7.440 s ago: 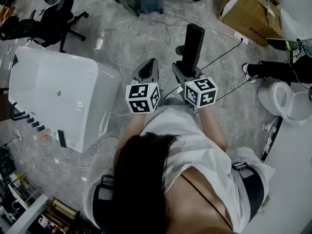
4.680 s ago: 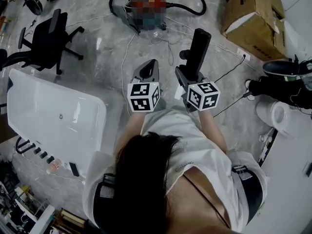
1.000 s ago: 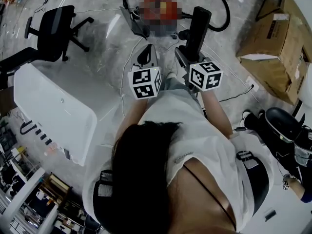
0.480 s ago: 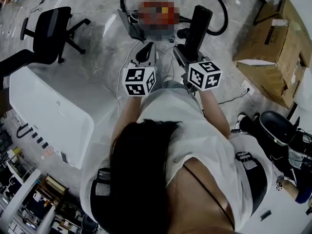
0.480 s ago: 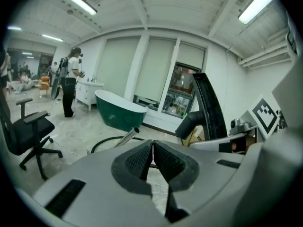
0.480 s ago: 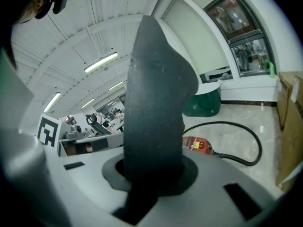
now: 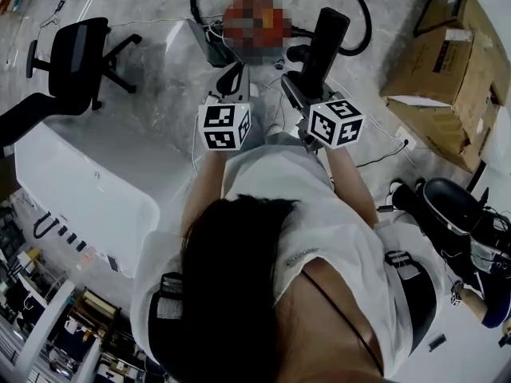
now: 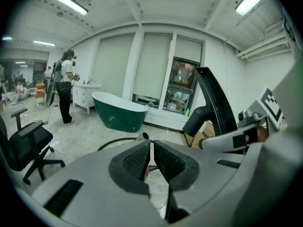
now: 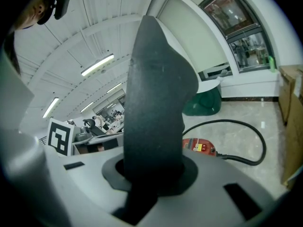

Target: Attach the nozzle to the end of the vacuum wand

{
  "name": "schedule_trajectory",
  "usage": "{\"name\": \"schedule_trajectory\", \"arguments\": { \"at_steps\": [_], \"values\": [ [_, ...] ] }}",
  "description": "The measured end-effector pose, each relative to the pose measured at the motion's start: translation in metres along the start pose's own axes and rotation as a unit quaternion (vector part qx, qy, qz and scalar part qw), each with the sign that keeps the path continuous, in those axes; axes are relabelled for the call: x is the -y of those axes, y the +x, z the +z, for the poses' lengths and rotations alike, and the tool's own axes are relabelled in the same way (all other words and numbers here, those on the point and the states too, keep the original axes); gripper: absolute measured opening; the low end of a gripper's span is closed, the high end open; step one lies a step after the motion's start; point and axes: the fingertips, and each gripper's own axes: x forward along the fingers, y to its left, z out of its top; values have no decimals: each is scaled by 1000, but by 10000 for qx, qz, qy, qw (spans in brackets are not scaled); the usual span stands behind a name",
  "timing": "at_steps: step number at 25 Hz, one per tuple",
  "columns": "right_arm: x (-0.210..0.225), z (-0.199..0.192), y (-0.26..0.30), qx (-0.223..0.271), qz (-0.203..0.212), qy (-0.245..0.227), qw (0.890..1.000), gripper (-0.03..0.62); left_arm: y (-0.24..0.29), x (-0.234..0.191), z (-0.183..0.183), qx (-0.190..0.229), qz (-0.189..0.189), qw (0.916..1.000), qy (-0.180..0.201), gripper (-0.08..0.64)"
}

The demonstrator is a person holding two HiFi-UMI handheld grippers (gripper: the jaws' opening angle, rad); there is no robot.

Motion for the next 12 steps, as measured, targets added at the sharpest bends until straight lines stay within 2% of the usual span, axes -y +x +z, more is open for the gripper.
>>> {"name": "schedule_trajectory", "arguments": {
  "at_steps": [4,8,9,12],
  "values": [
    [2,12,13,45,-3,0,10000,72,17,-15,2,-106,-32,9999,121,9],
    [8,22,22,16,-71,19,10000,72,38,-21,2,-325,-294,9990,98,17],
    [9,23,25,16,-87,38,10000,72,44,-23,2,-382,-345,9986,155,35],
    [10,29,35,23,-112,112,9999,72,62,-31,1,-586,-494,9960,450,148]
  ]
}}
